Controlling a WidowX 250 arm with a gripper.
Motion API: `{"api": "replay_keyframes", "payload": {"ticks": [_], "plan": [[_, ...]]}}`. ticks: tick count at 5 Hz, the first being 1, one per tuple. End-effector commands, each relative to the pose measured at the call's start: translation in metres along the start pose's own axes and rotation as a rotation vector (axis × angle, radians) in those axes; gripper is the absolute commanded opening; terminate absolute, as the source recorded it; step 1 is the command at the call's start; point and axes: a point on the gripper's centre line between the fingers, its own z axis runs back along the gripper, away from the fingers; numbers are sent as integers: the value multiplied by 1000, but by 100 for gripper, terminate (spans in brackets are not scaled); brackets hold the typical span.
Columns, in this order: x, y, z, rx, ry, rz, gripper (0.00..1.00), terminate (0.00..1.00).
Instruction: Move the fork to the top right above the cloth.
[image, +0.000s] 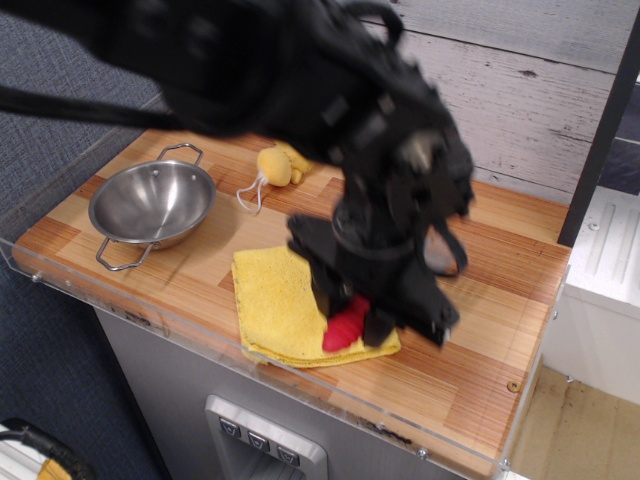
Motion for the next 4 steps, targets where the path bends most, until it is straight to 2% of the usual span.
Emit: {"api": "replay_keyframes", "payload": {"ticks": [1, 2, 4], "plan": [[32, 39, 48, 18, -125, 106, 0, 0], [48, 56, 52, 26, -138, 147, 0, 0], [72, 51, 29, 2, -96, 145, 0, 0]]}}
